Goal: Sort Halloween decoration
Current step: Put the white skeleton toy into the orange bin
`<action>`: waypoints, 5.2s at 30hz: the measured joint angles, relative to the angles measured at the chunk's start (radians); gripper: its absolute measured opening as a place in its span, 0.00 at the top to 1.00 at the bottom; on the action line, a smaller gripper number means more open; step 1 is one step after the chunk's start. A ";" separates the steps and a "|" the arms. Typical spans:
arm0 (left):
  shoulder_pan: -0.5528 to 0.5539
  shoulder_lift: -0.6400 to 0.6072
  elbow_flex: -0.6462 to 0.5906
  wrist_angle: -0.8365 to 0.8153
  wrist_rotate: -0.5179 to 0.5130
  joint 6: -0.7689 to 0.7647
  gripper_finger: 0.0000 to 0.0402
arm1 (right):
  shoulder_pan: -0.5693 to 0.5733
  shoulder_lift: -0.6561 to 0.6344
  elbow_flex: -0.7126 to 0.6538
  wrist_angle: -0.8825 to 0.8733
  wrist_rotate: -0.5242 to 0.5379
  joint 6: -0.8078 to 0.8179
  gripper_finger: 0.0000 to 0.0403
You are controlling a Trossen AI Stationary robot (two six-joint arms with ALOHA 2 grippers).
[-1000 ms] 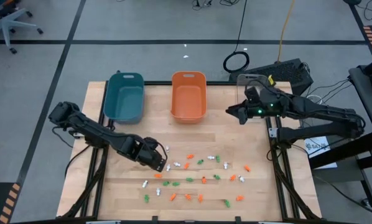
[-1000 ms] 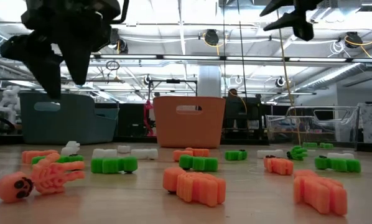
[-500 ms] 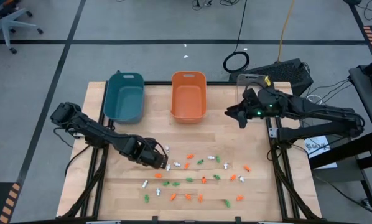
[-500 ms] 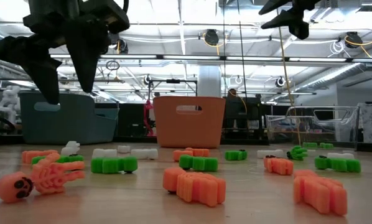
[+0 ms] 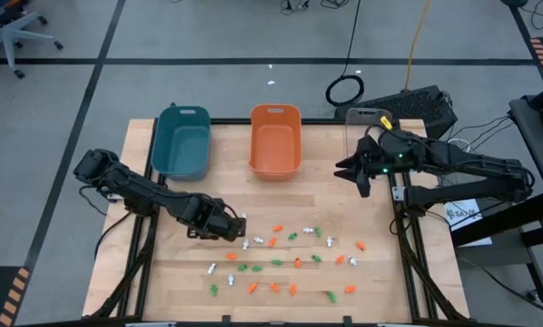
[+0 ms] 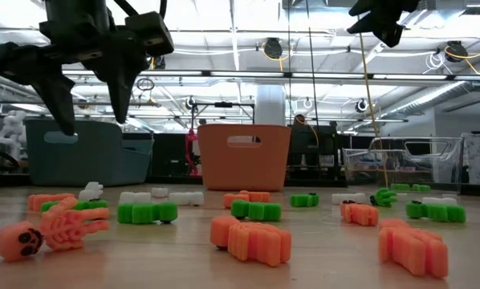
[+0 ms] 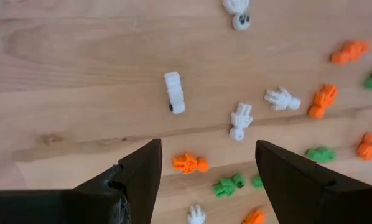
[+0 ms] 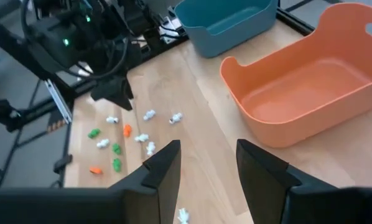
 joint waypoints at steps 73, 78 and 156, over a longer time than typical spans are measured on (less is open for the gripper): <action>0.053 0.224 0.012 0.124 -0.027 0.085 0.96 | -0.001 0.035 0.000 0.000 0.104 -0.062 0.65; 0.054 0.169 0.058 0.117 -0.082 0.084 0.97 | -0.001 0.035 0.000 -0.015 0.104 -0.101 0.65; 0.524 -0.395 0.150 0.692 -0.180 1.566 0.96 | -0.002 0.112 0.000 0.129 0.185 0.201 0.65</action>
